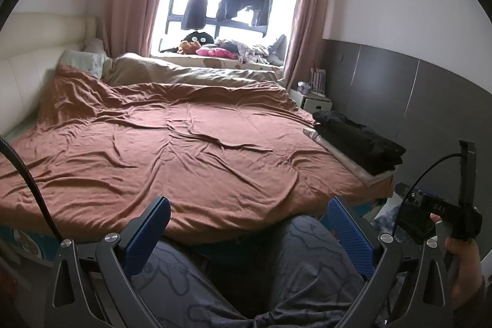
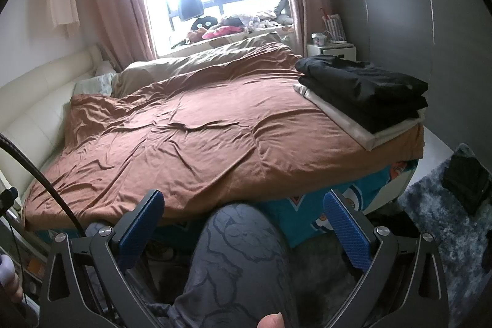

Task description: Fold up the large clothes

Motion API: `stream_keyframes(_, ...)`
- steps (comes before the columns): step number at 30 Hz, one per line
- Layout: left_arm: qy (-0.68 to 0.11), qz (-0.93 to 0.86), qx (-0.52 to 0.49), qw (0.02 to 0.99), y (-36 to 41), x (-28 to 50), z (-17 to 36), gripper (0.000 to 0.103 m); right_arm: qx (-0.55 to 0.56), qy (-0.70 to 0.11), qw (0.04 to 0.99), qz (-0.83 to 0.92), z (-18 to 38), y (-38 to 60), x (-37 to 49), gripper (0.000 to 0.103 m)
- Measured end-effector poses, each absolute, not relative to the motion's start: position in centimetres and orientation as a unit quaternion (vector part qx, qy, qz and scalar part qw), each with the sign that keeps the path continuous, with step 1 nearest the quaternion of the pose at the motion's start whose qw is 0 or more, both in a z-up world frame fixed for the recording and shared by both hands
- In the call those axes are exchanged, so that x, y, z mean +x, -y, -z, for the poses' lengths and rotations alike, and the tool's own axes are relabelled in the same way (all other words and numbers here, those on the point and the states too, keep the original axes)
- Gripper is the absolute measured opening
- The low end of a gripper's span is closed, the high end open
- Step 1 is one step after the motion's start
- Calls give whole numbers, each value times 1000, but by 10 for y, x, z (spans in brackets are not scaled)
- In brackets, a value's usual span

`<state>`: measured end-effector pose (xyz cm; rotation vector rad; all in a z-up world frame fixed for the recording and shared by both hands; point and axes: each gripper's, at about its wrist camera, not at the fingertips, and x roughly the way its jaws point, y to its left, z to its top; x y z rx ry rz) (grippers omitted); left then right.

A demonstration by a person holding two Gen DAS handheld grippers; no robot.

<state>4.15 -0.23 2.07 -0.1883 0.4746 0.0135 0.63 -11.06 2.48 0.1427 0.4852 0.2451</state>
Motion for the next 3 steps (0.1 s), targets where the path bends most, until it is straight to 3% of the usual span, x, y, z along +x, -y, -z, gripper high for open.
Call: stream_keyframes(3,-235,-6,-86,968,6,42,-20,103,69,-239,961,-121,-23,111,6,103)
